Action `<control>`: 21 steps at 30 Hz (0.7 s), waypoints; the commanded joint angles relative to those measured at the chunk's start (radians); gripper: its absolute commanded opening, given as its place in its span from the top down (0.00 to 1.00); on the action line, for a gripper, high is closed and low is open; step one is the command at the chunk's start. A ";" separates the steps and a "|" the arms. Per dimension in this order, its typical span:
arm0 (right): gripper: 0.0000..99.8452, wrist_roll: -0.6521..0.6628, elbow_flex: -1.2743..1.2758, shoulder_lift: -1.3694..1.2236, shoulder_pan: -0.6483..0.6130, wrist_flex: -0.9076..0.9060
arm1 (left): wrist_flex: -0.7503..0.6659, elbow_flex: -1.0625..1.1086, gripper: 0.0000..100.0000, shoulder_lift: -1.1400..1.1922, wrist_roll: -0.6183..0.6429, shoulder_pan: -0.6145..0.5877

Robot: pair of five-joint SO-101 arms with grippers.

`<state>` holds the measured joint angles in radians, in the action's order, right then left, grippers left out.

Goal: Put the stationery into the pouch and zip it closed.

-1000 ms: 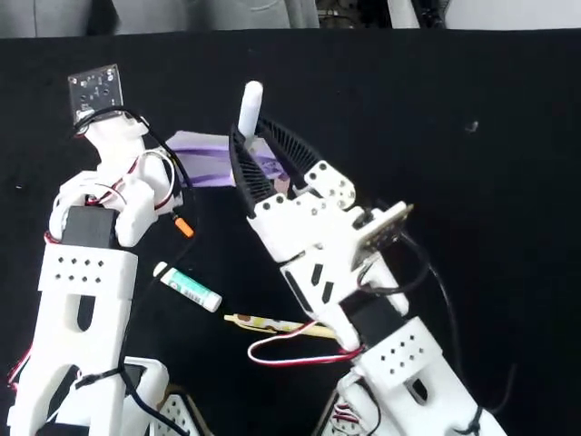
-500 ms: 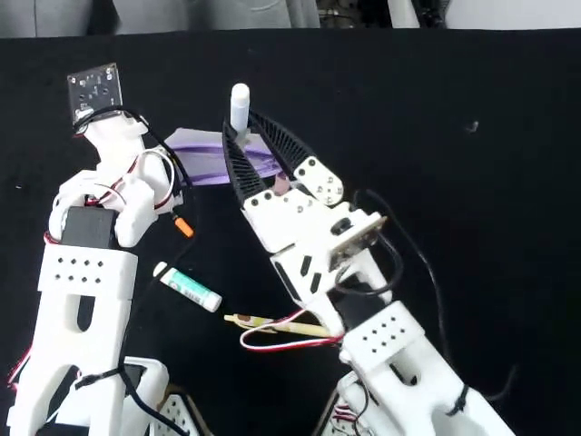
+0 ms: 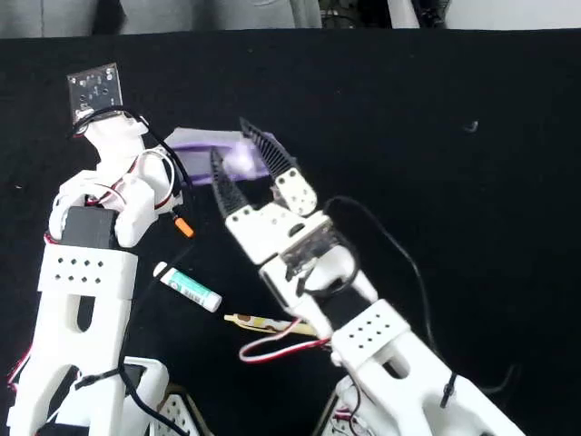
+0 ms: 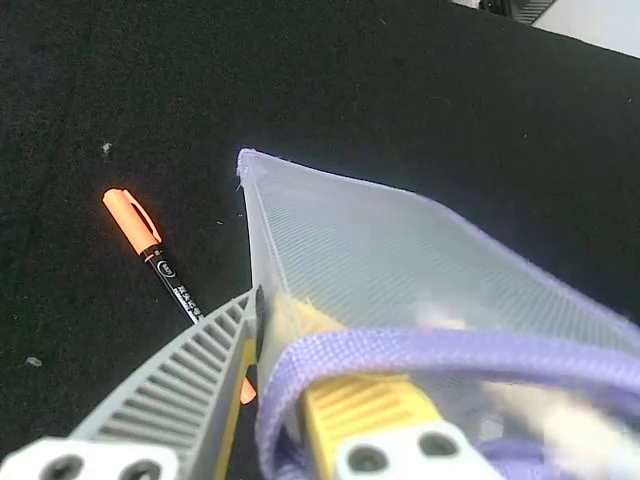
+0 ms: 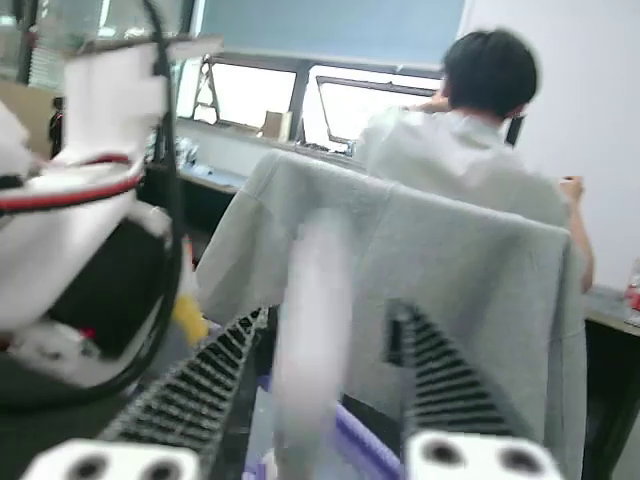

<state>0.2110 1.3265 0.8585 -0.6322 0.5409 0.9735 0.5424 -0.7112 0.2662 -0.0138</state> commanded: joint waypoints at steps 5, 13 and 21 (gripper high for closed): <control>0.75 0.137 0.005 0.005 -0.060 0.015 | -0.028 -0.027 0.97 -0.008 0.002 -0.022; 0.76 0.135 0.007 0.008 -0.044 0.015 | -0.032 -0.077 0.97 -0.008 0.002 -0.163; 0.76 0.054 -0.019 0.007 -0.020 -0.020 | -0.071 -0.143 0.97 -0.008 0.003 -0.453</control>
<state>0.3168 1.3418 0.8585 -0.6674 0.5409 0.9643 0.4703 -0.7112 0.2662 -0.3897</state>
